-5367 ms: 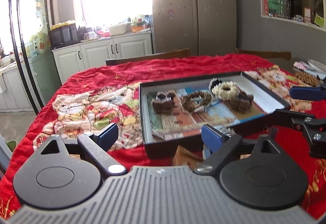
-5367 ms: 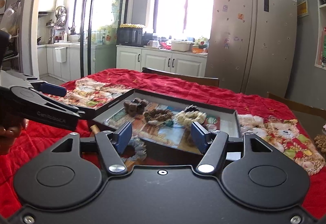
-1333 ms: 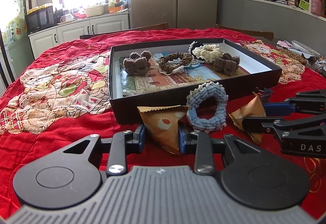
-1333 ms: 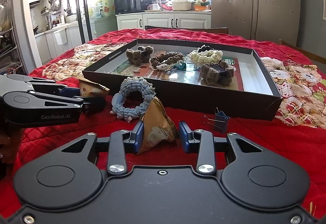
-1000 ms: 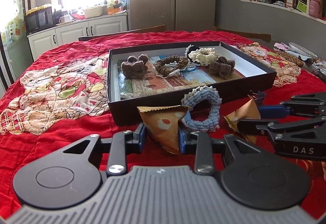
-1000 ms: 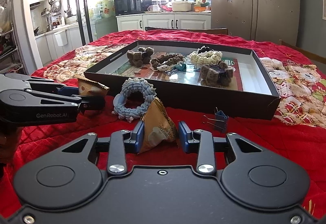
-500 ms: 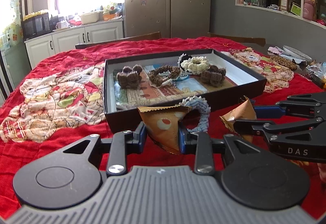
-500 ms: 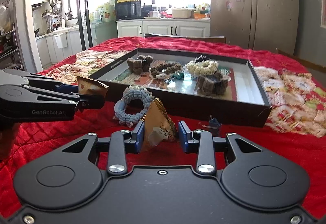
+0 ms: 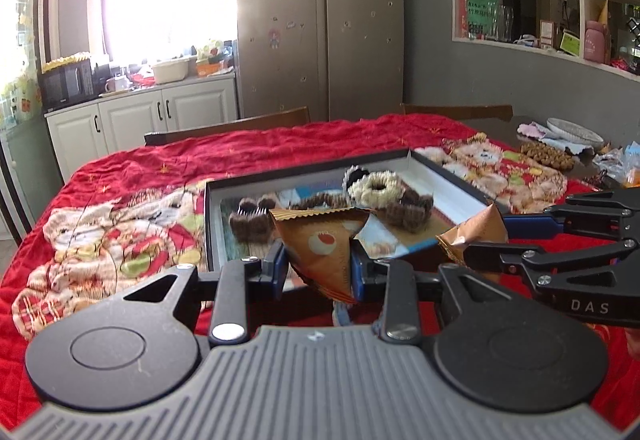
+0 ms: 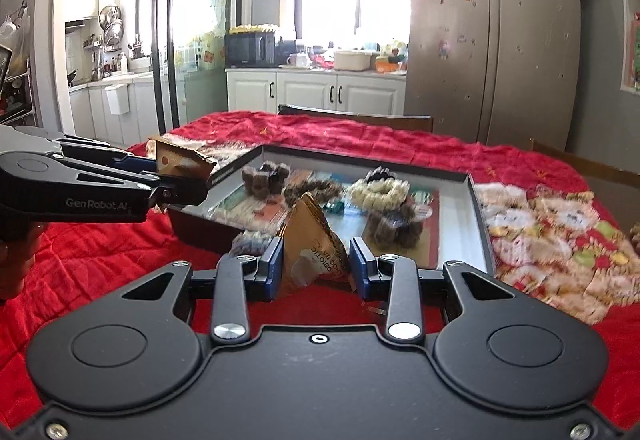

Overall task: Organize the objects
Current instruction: 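Lift and carry both tan paper packets over the black box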

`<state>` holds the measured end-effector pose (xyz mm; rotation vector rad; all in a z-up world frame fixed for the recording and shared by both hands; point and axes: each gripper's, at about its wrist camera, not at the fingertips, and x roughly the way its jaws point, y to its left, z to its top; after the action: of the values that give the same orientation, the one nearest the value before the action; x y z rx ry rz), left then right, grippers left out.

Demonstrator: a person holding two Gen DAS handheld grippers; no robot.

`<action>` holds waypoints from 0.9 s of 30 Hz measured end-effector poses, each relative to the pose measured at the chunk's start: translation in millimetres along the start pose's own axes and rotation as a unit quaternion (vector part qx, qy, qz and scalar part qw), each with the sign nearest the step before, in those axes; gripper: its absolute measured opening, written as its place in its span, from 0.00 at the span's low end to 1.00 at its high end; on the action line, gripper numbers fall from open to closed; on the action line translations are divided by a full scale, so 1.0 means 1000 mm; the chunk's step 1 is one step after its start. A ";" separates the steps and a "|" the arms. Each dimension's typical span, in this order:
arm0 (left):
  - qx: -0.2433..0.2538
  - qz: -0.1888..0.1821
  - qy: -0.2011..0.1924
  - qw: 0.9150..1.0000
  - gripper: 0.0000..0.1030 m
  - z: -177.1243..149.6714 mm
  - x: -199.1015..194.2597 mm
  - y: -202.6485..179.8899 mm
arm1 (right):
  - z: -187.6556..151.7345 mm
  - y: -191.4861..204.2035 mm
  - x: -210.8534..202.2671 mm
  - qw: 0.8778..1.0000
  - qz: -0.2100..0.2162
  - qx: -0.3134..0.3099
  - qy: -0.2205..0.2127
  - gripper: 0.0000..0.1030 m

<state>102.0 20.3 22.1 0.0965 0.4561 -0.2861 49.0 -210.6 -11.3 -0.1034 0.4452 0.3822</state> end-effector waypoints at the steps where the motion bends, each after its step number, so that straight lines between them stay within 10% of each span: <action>1: 0.000 0.000 -0.002 1.000 0.34 0.002 0.000 0.000 | 0.002 -0.001 -0.001 1.000 -0.003 -0.001 -0.004 0.33; 27: -0.018 0.010 0.014 1.000 0.34 0.065 0.087 0.008 | 0.082 -0.066 0.060 0.998 -0.057 0.010 -0.013 0.33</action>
<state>206.7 -4.2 41.1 0.0706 0.4874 -0.2569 157.3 -236.4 36.8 -0.1037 0.4158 0.2656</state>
